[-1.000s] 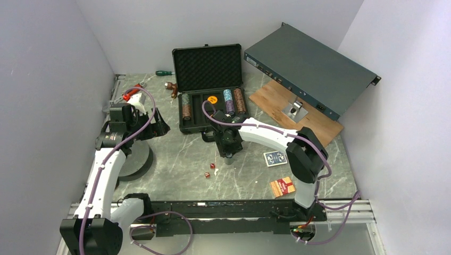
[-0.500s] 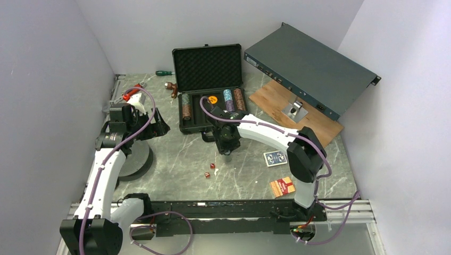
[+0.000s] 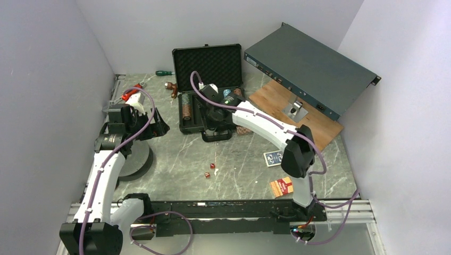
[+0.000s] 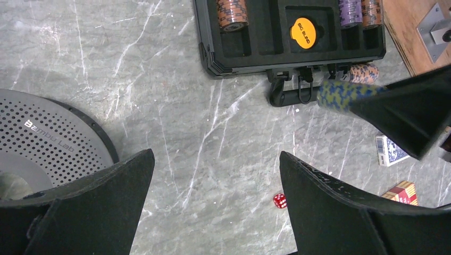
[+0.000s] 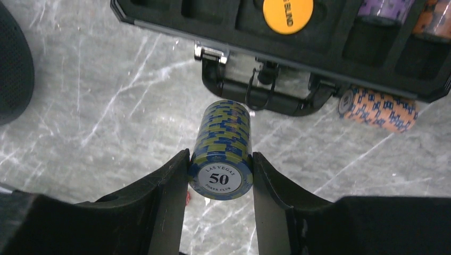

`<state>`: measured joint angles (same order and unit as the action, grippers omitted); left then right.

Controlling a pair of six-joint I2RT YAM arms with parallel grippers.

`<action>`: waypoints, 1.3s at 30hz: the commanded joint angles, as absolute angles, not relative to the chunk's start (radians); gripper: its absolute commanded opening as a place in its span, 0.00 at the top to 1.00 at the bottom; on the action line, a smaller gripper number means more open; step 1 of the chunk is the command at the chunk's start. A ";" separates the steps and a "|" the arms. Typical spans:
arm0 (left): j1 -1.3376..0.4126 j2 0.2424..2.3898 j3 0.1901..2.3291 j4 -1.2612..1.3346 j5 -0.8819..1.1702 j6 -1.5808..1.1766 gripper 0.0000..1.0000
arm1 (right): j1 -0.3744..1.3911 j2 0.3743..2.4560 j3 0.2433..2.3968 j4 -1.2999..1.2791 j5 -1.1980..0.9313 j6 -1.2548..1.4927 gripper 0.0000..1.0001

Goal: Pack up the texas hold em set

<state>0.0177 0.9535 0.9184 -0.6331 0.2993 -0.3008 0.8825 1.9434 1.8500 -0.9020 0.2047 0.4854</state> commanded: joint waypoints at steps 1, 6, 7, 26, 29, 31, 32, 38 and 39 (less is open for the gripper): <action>0.014 0.933 0.934 -0.620 0.321 -0.285 0.06 | 0.874 2.002 1.947 -0.814 0.286 0.447 1.00; 0.011 0.928 0.932 -0.621 0.324 -0.287 0.06 | 0.853 2.064 2.019 -0.732 0.271 0.425 1.00; 0.010 0.927 0.930 -0.621 0.324 -0.287 0.06 | 0.852 2.077 2.047 -0.724 0.270 0.419 1.00; 0.006 0.941 0.943 -0.634 0.327 -0.286 0.06 | 0.811 2.332 2.293 -0.487 0.354 0.307 1.00; 0.006 0.943 0.945 -0.638 0.323 -0.284 0.06 | 0.807 2.376 2.333 -0.443 0.400 0.279 1.00; -0.019 0.946 0.948 -0.639 0.322 -0.284 0.06 | 0.808 2.381 2.310 -0.388 0.447 0.272 1.00; -0.020 0.947 0.947 -0.640 0.323 -0.284 0.06 | 0.807 2.381 2.289 -0.356 0.482 0.276 1.00; -0.024 0.950 0.950 -0.645 0.319 -0.281 0.06 | 0.816 2.415 2.250 -0.327 0.508 0.288 1.00; -0.024 0.951 0.950 -0.646 0.320 -0.281 0.06 | 0.819 2.414 2.237 -0.331 0.510 0.290 1.00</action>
